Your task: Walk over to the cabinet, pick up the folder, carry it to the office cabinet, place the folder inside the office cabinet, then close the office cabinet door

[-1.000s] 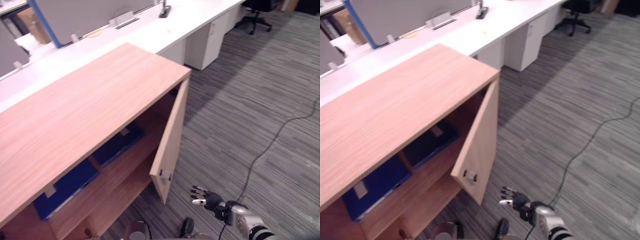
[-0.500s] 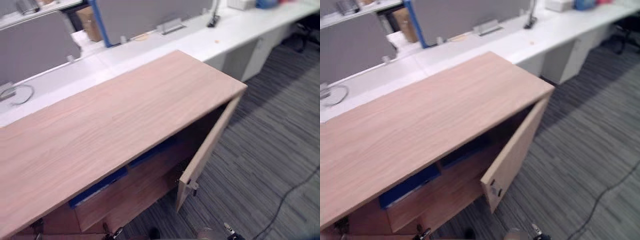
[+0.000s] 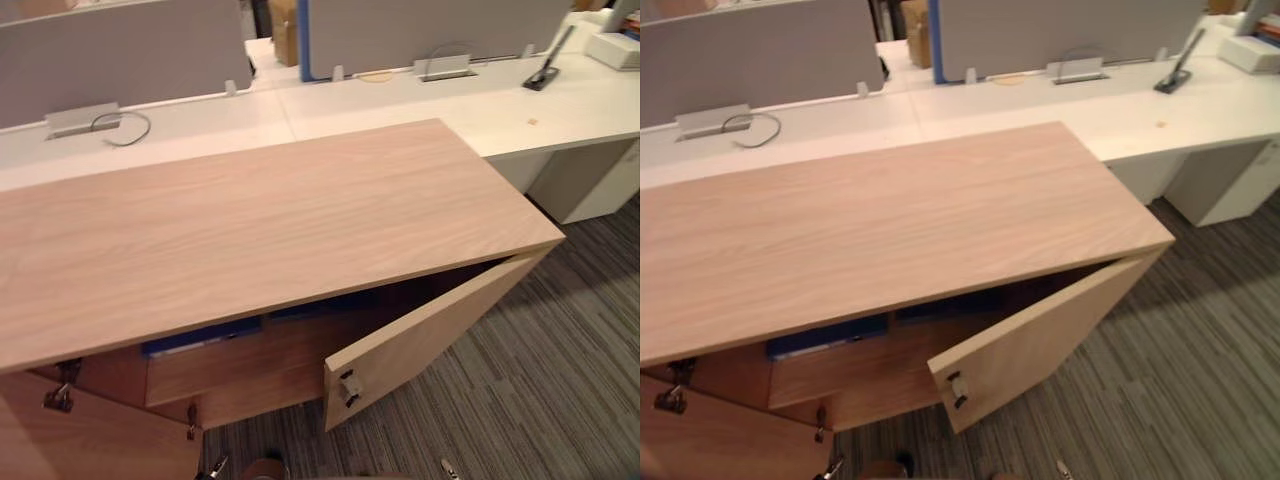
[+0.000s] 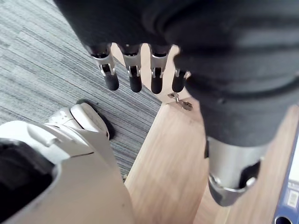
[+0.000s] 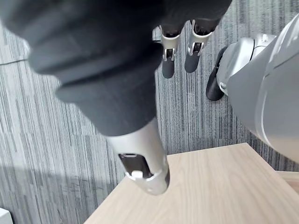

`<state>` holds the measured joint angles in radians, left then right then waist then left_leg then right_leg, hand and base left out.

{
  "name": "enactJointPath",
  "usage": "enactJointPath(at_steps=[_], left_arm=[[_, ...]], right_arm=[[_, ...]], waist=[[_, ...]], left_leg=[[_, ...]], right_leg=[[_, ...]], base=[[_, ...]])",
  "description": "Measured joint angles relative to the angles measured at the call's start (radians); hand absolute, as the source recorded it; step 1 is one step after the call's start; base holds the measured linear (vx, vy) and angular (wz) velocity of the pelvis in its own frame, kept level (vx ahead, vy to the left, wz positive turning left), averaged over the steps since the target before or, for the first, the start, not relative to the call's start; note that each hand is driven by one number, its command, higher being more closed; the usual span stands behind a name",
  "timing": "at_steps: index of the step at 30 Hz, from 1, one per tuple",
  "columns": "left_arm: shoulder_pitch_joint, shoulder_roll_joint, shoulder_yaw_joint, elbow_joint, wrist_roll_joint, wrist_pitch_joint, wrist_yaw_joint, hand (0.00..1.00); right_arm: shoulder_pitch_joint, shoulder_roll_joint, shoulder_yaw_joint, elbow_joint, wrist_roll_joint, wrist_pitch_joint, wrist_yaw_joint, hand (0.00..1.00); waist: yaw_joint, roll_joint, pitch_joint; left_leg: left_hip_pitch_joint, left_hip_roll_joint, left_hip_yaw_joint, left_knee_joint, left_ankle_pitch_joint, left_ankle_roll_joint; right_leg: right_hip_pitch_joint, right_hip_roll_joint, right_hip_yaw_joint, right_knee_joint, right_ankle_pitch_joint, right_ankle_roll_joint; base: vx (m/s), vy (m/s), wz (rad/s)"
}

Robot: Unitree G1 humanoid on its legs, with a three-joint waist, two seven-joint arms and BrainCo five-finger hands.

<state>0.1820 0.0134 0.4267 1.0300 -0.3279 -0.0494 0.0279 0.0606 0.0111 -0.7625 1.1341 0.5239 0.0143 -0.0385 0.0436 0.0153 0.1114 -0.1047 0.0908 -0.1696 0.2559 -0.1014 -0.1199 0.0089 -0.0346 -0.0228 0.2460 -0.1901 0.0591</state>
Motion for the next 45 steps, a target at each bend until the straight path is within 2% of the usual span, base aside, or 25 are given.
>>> enactJointPath(at_steps=[2,5,6,7,9,11,12,13,14,15,16,19,26,30,32,34,36,37,38,41,43,45], left_arm=[[-0.001,0.0,0.0,-0.001,0.0,0.0,0.001,0.0],[-0.002,0.003,-0.006,0.005,0.0,-0.001,0.002,0.0],[-0.009,0.007,-0.001,0.016,0.001,-0.001,0.002,0.0],[-0.029,0.01,0.004,0.044,0.002,0.002,0.003,0.0],[-0.011,0.011,-0.008,0.042,0.004,-0.003,0.006,0.0],[-0.001,0.012,-0.013,0.042,0.012,-0.013,0.009,0.0],[-0.001,0.005,-0.014,0.043,0.018,-0.012,0.009,0.0],[-0.001,0.007,-0.011,0.04,0.018,-0.013,0.007,0.0],[-0.004,0.022,-0.018,0.04,0.024,-0.013,0.007,0.0],[-0.003,0.025,-0.025,0.041,0.028,-0.013,0.007,0.0],[0.0,0.024,-0.031,0.041,0.039,-0.013,0.007,0.0],[0.01,0.022,-0.048,0.042,0.054,-0.013,0.007,0.0],[-0.004,0.05,-0.105,0.076,0.079,-0.014,0.007,0.0],[-0.015,0.062,-0.137,0.079,0.092,-0.015,0.008,0.0],[-0.02,0.061,-0.138,0.079,0.101,-0.016,0.01,0.0],[-0.023,0.065,-0.132,0.075,0.101,-0.015,0.012,0.0],[-0.021,0.066,-0.125,0.066,0.101,-0.015,0.012,0.0],[-0.02,0.066,-0.125,0.065,0.101,-0.015,0.012,0.0],[-0.02,0.069,-0.125,0.065,0.102,-0.015,0.012,0.0],[-0.024,0.082,-0.124,0.067,0.11,-0.014,0.012,0.0],[-0.025,0.095,-0.113,0.062,0.101,-0.014,0.012,0.0],[-0.025,0.095,-0.112,0.059,0.078,-0.014,0.01,0.0]], right_arm=[[-0.008,0.0,-0.002,0.002,-0.039,0.0,-0.001,0.0],[-0.034,0.001,-0.043,0.019,-0.095,0.002,-0.001,0.0],[-0.039,0.006,-0.044,0.02,-0.104,0.001,-0.001,0.0],[-0.043,-0.004,-0.051,0.04,-0.114,-0.001,-0.001,0.0],[-0.016,-0.007,-0.069,0.05,-0.114,0.002,-0.001,0.0],[0.004,-0.007,-0.06,0.06,-0.118,0.002,0.004,0.0],[0.01,-0.005,-0.061,0.064,-0.121,0.002,0.005,0.0],[0.011,-0.002,-0.061,0.072,-0.128,0.003,0.007,0.0],[0.012,0.001,-0.06,0.097,-0.151,0.004,0.009,0.0],[0.016,0.0,-0.061,0.099,-0.154,0.004,0.009,0.0],[0.022,-0.003,-0.061,0.098,-0.157,0.004,0.009,0.0],[0.019,-0.004,-0.037,0.093,-0.166,0.003,0.013,0.0],[0.017,-0.02,0.118,0.074,-0.198,0.003,0.014,0.0],[0.0,-0.039,0.176,0.072,-0.235,0.004,0.014,0.0],[-0.003,-0.036,0.178,0.049,-0.235,0.004,0.015,0.0],[0.011,-0.035,0.199,0.039,-0.236,0.005,0.015,0.0],[0.018,-0.034,0.206,0.037,-0.246,0.006,0.016,0.0],[0.018,-0.035,0.21,0.037,-0.252,0.006,0.016,0.0],[0.011,-0.036,0.219,0.038,-0.272,0.006,0.017,0.0],[0.003,-0.034,0.241,0.04,-0.274,0.007,0.024,0.0],[0.004,-0.025,0.237,0.056,-0.274,0.009,0.026,0.0],[0.001,-0.023,0.236,0.058,-0.274,0.008,0.028,0.0]], waist=[[-0.001,0.003,0.002],[0.002,-0.006,0.009],[-0.004,-0.006,0.013],[-0.012,0.0,0.031],[-0.024,-0.002,0.03],[-0.042,0.003,0.029],[-0.041,0.014,0.029],[-0.04,0.009,0.031],[-0.043,-0.007,0.029],[-0.044,-0.01,0.027],[-0.049,-0.011,0.024],[-0.05,-0.004,0.008],[-0.05,-0.015,0.011],[-0.051,-0.019,0.026],[-0.052,-0.015,0.042],[-0.054,-0.024,0.045],[-0.044,-0.028,0.042],[-0.039,-0.029,0.038],[-0.029,-0.033,0.036],[-0.032,-0.044,0.039],[-0.03,-0.065,0.046],[-0.025,-0.066,0.047]], left_leg=[[-0.018,-0.002,0.012,0.025,0.018,0.002],[-0.011,0.0,0.117,-0.044,0.099,0.023],[-0.018,0.007,0.195,-0.024,0.081,0.045],[-0.032,0.034,0.318,0.128,-0.008,0.059],[0.01,0.041,0.449,0.258,-0.08,0.071],[0.049,0.042,0.486,0.241,-0.115,0.069],[0.051,0.032,0.486,0.165,-0.123,0.064],[0.054,0.014,0.479,0.122,-0.12,0.075],[0.065,-0.044,0.431,0.014,-0.063,0.118],[0.08,-0.067,0.414,-0.038,-0.032,0.124],[0.126,-0.111,0.381,-0.149,0.031,0.138],[0.194,-0.15,0.336,-0.35,0.14,0.149],[0.194,-0.157,0.322,-0.35,0.153,0.161],[0.189,-0.175,0.273,-0.35,0.15,0.165],[0.19,-0.174,0.233,-0.35,0.145,0.173],[0.191,-0.174,0.182,-0.35,0.146,0.172],[0.181,-0.172,0.144,-0.349,0.147,0.171],[0.172,-0.172,0.139,-0.349,0.148,0.169],[0.15,-0.172,0.133,-0.343,0.161,0.152],[0.104,-0.17,0.107,-0.296,0.17,0.155],[0.1,-0.15,0.06,-0.233,0.152,0.135],[0.083,-0.119,0.031,-0.189,0.142,0.12]], right_leg=[[0.017,-0.001,-0.033,0.003,0.001,-0.001],[0.029,-0.016,-0.065,-0.006,0.013,-0.023],[0.029,-0.028,-0.092,-0.03,0.013,-0.038],[0.044,-0.04,-0.119,-0.035,0.016,-0.043],[0.065,-0.075,-0.181,-0.041,0.017,-0.039],[0.057,-0.09,-0.236,-0.046,0.026,-0.025],[0.05,-0.091,-0.269,-0.041,0.03,-0.011],[0.041,-0.087,-0.274,-0.04,0.026,-0.005],[0.033,-0.093,-0.26,-0.078,0.028,-0.007],[0.043,-0.096,-0.251,-0.097,0.034,-0.016],[0.059,-0.108,-0.245,-0.121,0.05,-0.014],[0.058,-0.119,-0.259,-0.133,0.068,0.013],[0.079,-0.114,-0.273,-0.156,0.091,0.017],[0.041,-0.152,-0.267,-0.016,0.036,0.039],[0.0,-0.152,-0.161,0.097,0.028,0.025],[-0.015,-0.136,-0.051,0.164,0.024,0.018],[-0.007,-0.113,0.043,0.143,0.018,0.01],[-0.003,-0.111,0.048,0.122,0.017,0.009],[0.016,-0.109,0.049,0.057,0.018,0.009],[0.035,-0.103,0.029,-0.008,0.019,0.01],[0.086,-0.073,0.019,-0.012,0.026,0.0],[0.093,-0.034,0.018,0.001,0.049,-0.011]], base=[[-0.03,-0.051,0.72],[-0.09,-0.009,0.56],[-0.12,0.009,0.51],[-0.1,0.017,0.65],[-0.12,0.054,0.76],[-0.09,0.163,1.02],[-0.07,0.245,1.07],[-0.06,0.193,1.14],[-0.07,0.113,0.95],[-0.07,0.079,1.2],[-0.05,0.082,0.84],[-0.04,0.081,0.55],[-0.05,0.0,0.04],[-0.03,0.005,0.29],[-0.04,0.024,0.68],[-0.04,0.025,0.84],[-0.03,0.006,0.64],[-0.02,-0.025,0.23],[0.0,-0.047,0.06],[0.04,-0.111,0.31],[0.05,-0.17,0.66],[-0.01,-0.168,0.7]])
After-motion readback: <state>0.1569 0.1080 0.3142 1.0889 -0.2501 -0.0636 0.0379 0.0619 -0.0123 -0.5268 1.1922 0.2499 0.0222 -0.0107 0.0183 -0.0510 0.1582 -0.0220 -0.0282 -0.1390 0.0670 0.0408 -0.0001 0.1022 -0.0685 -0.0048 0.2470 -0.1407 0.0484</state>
